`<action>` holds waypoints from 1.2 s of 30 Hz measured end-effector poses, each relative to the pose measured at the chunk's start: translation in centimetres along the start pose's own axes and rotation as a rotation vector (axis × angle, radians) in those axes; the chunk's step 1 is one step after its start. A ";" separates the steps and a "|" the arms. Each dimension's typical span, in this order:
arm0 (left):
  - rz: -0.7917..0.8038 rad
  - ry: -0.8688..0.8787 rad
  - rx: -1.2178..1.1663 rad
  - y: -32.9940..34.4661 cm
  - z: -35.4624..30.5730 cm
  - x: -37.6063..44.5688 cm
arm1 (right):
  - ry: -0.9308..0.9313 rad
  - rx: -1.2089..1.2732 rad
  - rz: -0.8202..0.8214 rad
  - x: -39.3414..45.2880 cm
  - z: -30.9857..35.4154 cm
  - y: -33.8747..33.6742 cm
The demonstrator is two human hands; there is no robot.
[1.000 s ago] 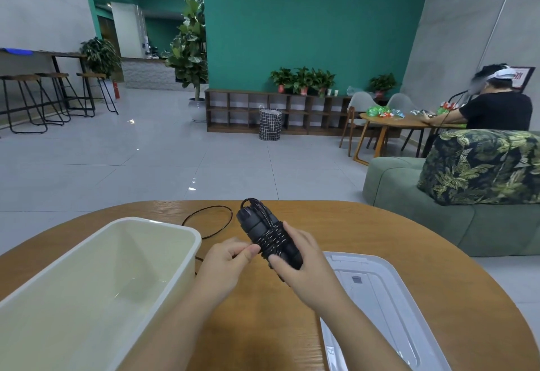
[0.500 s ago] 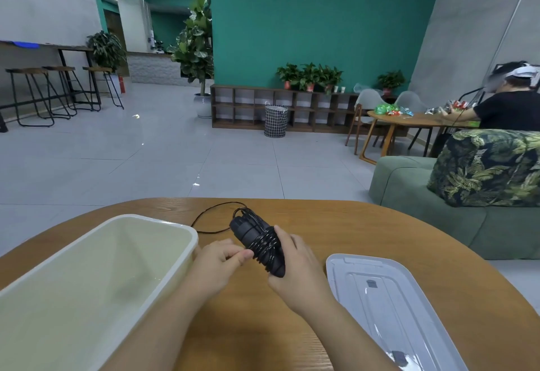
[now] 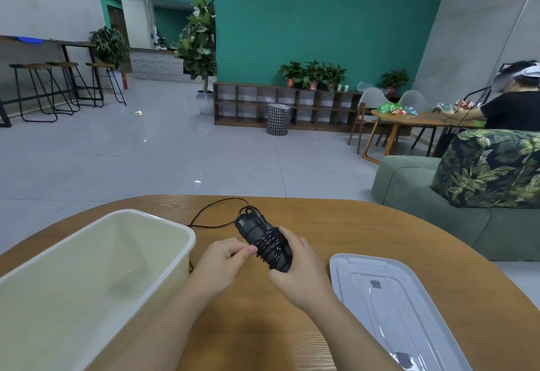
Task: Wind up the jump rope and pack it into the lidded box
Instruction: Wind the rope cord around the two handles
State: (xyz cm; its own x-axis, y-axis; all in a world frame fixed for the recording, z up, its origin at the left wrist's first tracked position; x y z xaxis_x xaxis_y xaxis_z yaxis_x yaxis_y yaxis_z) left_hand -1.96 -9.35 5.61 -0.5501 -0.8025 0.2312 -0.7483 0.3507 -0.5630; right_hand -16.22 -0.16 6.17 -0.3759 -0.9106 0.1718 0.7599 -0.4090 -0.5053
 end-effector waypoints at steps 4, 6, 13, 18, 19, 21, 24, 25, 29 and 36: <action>-0.014 0.075 0.023 0.5 -2.3 -0.4 | 0.187 0.405 -0.008 0.0 0.3 -1.3; -0.018 0.069 0.040 1.0 -3.0 -0.5 | 0.283 0.558 -0.007 -0.2 0.2 -2.2; -0.003 0.063 0.032 2.2 -4.6 -0.6 | 0.451 1.186 0.127 -0.9 0.9 -5.9; -0.053 0.103 -0.138 3.2 -6.8 -0.4 | 0.438 1.387 0.335 -1.3 1.4 -7.1; -0.046 0.108 -0.174 3.3 -7.3 -0.4 | 0.434 1.424 0.367 -1.3 1.3 -7.3; -0.013 0.119 -0.241 3.4 -7.8 -0.5 | 0.432 1.489 0.421 -1.6 1.0 -7.6; 0.006 0.116 -0.273 3.4 -8.1 -0.7 | 0.443 1.515 0.449 -2.1 0.8 -8.1; -0.011 0.107 -0.260 3.3 -8.1 -0.8 | 0.451 1.493 0.431 -2.3 0.8 -8.1; -0.120 0.073 -0.185 3.0 -8.3 -1.2 | 0.431 1.369 0.272 -2.6 1.2 -8.1; -0.197 -0.012 -0.146 3.7 -7.5 -2.1 | -0.077 0.467 -0.094 -2.2 0.5 -7.7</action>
State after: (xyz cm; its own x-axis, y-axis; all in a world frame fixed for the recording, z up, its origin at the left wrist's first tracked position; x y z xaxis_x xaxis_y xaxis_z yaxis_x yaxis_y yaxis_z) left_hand -6.35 -2.76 9.00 -0.3849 -0.8674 0.3155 -0.8866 0.2525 -0.3876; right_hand -20.99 4.97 10.18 -0.4270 -0.8631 0.2698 0.8882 -0.4562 -0.0538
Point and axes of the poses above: each hand's wrist, its own x-axis towards the middle knuckle, its own y-axis out of the palm, z = x × y, the point moved 1 cm from there along x, towards the middle knuckle, and after that the axes turned 8 degrees about x, right-handed, at the moved point
